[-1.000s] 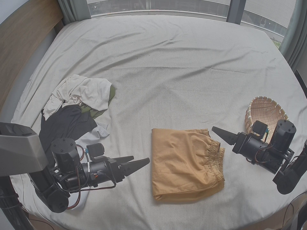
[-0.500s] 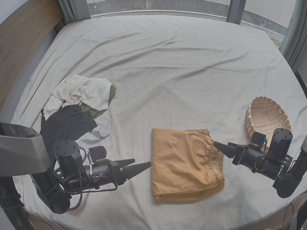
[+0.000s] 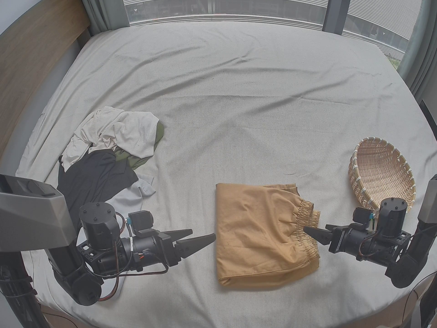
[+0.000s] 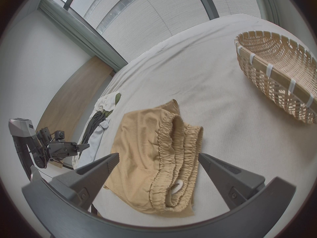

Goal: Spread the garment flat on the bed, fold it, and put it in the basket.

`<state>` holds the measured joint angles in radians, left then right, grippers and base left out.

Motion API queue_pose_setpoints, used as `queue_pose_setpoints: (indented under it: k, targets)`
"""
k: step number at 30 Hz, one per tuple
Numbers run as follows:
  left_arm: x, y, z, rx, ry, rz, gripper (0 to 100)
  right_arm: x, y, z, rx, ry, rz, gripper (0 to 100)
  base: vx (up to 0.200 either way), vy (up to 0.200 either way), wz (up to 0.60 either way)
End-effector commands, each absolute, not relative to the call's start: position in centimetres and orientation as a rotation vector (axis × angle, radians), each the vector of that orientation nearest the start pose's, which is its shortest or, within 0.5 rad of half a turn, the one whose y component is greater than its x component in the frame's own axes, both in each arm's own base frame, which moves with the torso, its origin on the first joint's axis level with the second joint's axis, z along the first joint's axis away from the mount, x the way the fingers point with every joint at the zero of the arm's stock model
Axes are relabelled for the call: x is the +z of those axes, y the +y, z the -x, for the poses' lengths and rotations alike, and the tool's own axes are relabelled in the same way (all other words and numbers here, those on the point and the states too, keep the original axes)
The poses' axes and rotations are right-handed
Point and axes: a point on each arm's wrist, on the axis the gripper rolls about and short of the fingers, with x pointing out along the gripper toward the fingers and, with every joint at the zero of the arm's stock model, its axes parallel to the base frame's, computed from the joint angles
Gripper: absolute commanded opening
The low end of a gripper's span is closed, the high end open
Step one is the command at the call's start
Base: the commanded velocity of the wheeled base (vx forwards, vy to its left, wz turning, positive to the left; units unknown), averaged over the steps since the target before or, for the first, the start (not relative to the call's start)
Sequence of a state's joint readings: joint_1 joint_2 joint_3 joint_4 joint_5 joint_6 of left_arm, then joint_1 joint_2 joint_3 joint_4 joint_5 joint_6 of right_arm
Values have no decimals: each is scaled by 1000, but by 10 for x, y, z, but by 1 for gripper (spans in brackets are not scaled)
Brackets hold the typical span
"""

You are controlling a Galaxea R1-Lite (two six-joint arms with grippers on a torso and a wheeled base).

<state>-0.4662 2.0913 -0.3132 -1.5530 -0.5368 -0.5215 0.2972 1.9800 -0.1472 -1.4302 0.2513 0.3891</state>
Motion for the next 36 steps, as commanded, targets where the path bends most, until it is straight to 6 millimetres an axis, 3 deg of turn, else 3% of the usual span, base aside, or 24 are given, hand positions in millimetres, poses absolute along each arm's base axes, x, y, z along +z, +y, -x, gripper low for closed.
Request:
queue_pose_setpoints:
  k: [1,12,36]
  targets:
    - [51,-138,-249,-914,490,483,100,37,75,-228,443,554,-363,100,0,0,0]
    - [51,-138,-249,-914,490,483,100,31,75,-224,439,590,-362,100,0,0,0]
    - [51,-138,-249,-913,490,483,100,-16,86,-240,433,689,-368,100,0,0,0]
